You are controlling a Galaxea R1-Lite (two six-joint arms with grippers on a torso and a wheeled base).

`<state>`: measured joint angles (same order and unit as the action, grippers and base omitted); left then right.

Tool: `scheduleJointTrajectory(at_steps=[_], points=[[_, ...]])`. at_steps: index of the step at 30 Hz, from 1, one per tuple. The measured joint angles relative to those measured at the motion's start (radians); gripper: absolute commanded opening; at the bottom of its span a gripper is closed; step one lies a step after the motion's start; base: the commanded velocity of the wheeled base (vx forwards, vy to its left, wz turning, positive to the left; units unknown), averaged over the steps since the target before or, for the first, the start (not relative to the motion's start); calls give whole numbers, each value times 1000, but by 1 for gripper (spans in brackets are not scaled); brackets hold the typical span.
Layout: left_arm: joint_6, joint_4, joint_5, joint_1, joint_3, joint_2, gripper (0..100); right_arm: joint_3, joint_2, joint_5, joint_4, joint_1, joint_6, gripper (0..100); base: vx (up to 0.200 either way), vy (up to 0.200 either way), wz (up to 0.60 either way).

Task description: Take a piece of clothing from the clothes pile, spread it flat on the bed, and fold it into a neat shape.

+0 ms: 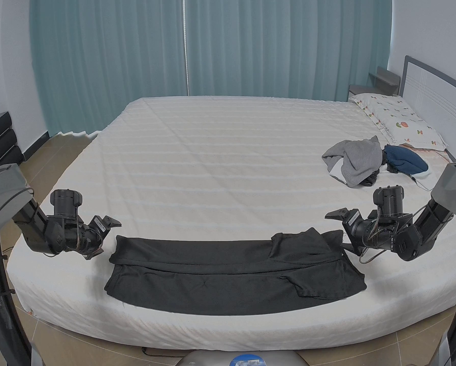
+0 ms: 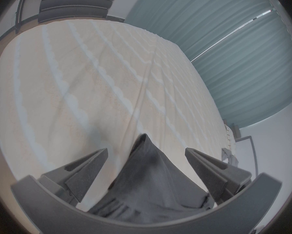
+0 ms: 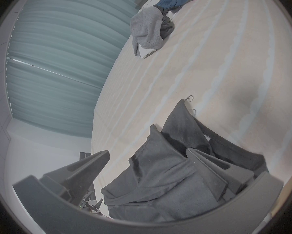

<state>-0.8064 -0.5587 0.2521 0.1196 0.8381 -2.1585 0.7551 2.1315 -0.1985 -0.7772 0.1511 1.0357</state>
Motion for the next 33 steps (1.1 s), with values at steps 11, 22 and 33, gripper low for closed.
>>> scheduleJointTrajectory(at_steps=[11,22,33], points=[[77,-141,19,2,-271,87,100,-131,-59,-17,-80,-13,-2,100,0,0,0],[95,-293,-19,-68,-438,65,100,-171,-72,-47,-98,-20,-3,100,0,0,0],[107,-298,-67,-90,-461,32,0,-176,-79,-48,-99,-23,-3,100,0,0,0]])
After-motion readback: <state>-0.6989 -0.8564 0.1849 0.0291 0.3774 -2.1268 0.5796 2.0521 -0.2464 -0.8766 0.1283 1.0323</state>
